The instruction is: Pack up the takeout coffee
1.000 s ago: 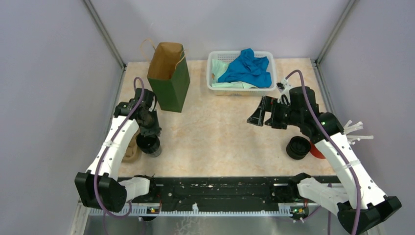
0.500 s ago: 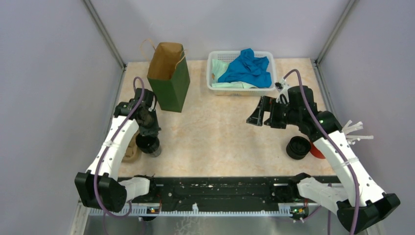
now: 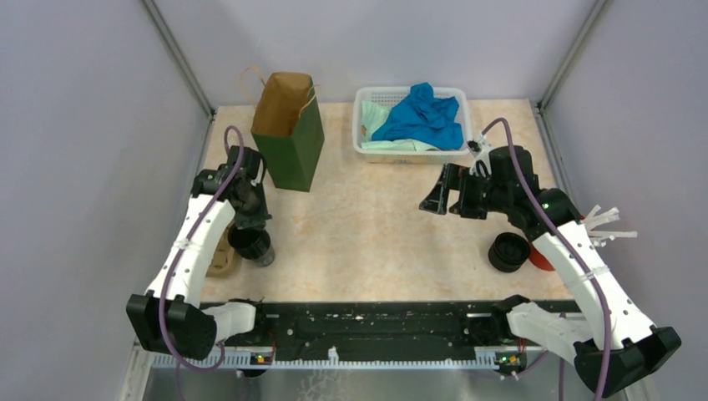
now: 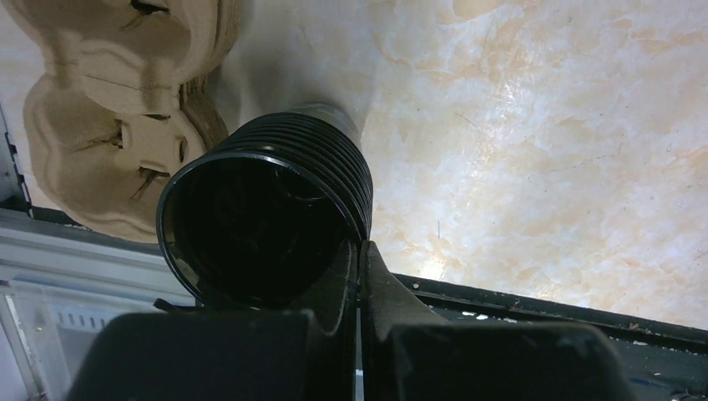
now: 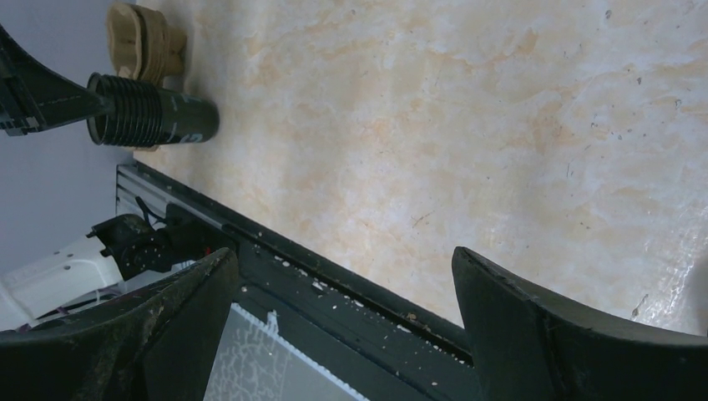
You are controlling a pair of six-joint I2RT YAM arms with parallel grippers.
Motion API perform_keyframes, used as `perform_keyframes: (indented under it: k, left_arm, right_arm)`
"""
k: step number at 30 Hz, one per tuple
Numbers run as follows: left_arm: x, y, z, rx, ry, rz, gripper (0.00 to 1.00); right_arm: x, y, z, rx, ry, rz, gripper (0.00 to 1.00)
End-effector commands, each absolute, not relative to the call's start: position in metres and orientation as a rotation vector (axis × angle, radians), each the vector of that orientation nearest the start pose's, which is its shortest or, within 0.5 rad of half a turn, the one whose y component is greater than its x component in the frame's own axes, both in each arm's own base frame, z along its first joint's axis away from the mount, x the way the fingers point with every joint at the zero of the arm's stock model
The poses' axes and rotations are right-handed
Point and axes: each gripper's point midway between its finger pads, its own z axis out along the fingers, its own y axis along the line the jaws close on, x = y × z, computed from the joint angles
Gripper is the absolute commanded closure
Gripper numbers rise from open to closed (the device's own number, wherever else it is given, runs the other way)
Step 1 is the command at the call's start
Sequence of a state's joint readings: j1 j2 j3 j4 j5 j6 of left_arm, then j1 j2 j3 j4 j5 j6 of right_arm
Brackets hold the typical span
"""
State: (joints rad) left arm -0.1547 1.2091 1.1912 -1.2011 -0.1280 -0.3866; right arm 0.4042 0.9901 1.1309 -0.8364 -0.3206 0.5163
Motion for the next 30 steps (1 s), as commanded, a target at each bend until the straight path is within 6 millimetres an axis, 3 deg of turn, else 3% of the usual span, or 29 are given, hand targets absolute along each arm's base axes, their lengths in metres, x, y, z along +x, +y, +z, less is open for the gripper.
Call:
perform_keyframes:
  k: [1,10,20,26,30]
  left_arm:
    - [0.226,-0.021,0.190,-0.350,2.680,0.066,1.00]
    - [0.220,-0.016,0.203,-0.396,2.661,0.100,1.00]
    - [0.223,-0.013,0.273,-0.419,2.531,0.069,1.00]
    - [0.227,-0.033,0.315,-0.352,2.426,-0.111,1.00]
    - [0.241,-0.070,0.356,-0.151,2.295,-0.355,1.00]
  right_arm:
    - [0.218,0.179,0.257,-0.086,2.331,0.855,0.01]
    - [0.219,0.182,0.258,-0.089,2.325,0.868,0.01]
    - [0.221,0.183,0.263,-0.096,2.323,0.871,0.01]
    - [0.221,0.180,0.263,-0.107,2.328,0.845,0.01]
    - [0.220,0.170,0.263,-0.114,2.339,0.775,0.01]
